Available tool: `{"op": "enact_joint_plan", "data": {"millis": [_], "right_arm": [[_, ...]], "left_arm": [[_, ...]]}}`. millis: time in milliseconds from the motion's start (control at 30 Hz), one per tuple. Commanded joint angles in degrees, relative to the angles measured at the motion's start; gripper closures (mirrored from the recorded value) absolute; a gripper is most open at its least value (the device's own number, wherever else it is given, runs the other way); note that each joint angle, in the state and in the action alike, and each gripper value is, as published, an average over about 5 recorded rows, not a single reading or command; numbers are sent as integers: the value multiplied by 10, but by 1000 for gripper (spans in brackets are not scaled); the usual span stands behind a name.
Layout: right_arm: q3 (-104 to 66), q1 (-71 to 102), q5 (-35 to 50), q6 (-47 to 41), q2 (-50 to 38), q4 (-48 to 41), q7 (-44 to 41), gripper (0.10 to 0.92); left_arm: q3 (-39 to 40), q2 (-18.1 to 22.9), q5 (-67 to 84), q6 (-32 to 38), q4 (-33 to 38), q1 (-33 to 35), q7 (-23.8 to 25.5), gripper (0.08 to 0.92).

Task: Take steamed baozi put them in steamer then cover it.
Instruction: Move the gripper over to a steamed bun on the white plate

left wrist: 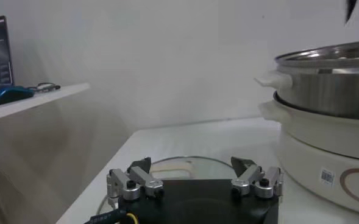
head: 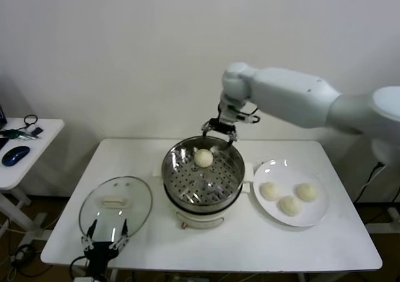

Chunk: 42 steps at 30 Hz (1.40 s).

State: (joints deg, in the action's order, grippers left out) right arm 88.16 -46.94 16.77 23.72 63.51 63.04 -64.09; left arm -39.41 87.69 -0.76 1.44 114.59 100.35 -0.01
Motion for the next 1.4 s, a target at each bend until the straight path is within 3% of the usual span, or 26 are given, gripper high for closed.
{"op": "enact_joint_plan", "data": {"millis": [33,233,367,767,1400], "right_arm": [[212,-141,185,-190,-180,77,9,203],[216,-64,175,-322,-276,190,93,203],[157,19,168,-372,-299,211,132,203],[-26,234,92,-416,-258,135,180,203],[-117,346,39,-423,-187,40,202,203]], "left_arm": [[0,-2,-1,1,0,-1,0,177],[0,-3,-1,1,0,-9,0,177],[0,-5,-2,0,-5,-14,0,177],[-1,-6,-4,-1,-6,-12,-3,177],[-3,-3,-4,1,-11,-7,-8,177]]}}
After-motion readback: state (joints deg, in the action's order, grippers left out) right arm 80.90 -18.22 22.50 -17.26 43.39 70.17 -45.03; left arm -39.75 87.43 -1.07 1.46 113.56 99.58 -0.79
